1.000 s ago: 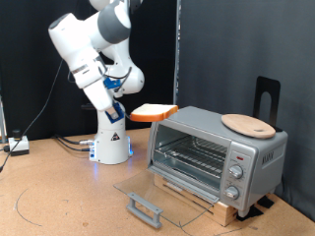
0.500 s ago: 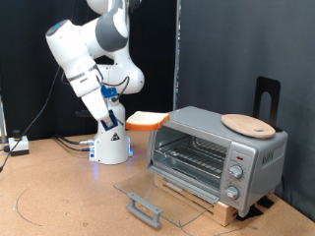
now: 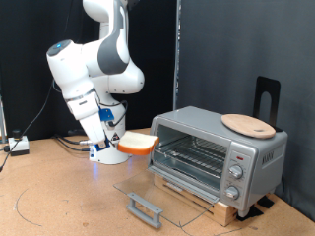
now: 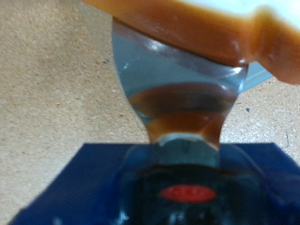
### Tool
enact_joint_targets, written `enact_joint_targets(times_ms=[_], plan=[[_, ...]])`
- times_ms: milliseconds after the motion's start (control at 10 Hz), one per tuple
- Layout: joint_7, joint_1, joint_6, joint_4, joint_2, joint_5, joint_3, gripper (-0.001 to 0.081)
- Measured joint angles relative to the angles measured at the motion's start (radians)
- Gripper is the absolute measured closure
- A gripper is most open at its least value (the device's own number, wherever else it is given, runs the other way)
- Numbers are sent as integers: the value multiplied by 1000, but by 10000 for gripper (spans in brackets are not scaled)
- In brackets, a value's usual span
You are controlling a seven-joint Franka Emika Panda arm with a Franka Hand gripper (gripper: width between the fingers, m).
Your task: Make a piece of toast with the oven
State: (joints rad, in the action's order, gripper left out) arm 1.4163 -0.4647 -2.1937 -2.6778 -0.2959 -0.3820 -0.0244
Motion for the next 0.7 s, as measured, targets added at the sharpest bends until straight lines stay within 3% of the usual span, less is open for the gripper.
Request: enact_joint_targets(times_ms=[300, 700], plan=[[51, 53, -60, 0, 39, -100, 29, 411], [-3, 130, -69, -19, 36, -137, 133, 411]])
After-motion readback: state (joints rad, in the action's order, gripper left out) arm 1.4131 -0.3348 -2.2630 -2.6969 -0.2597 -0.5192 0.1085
